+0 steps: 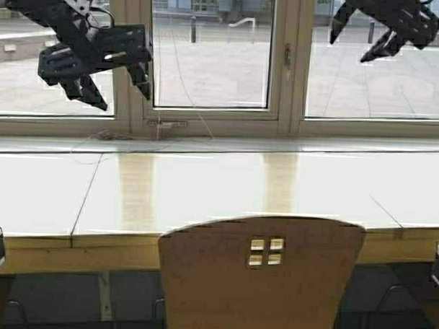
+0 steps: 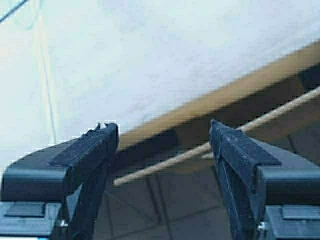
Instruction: Push the chairs under the table
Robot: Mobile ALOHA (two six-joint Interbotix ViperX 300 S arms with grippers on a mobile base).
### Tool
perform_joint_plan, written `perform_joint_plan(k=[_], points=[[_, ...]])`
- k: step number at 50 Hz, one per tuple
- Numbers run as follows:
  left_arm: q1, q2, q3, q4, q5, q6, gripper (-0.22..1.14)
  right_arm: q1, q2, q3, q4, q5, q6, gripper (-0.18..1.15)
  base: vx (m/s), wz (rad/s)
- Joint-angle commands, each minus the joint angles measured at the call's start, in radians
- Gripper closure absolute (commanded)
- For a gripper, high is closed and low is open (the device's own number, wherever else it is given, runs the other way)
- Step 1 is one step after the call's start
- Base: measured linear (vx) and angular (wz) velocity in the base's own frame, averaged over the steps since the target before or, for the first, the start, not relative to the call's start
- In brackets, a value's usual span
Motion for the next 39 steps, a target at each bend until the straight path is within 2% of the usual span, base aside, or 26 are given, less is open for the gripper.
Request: perform_joint_plan(k=[1,19,39], points=[[-0.002,-0.049,0.003,0.005,0.035,0.006,-0.07,0.034,-0.028,-0.009,-0.012,-0.035,-0.002,0.07,-0.15,0.19],[0.015,-0.071,-0.021,0.015,0.063,0.044,-0.07,0.117,-0.006,-0.015,-0.052,-0.081,0.000,0.07,-0.16,0.27],[0.017,-0.048,-0.020,0.018,0.055,0.086,-0.07,0.140,-0.006,-0.015,-0.160,-0.086,-0.002,0.07,-0.26,0.14]])
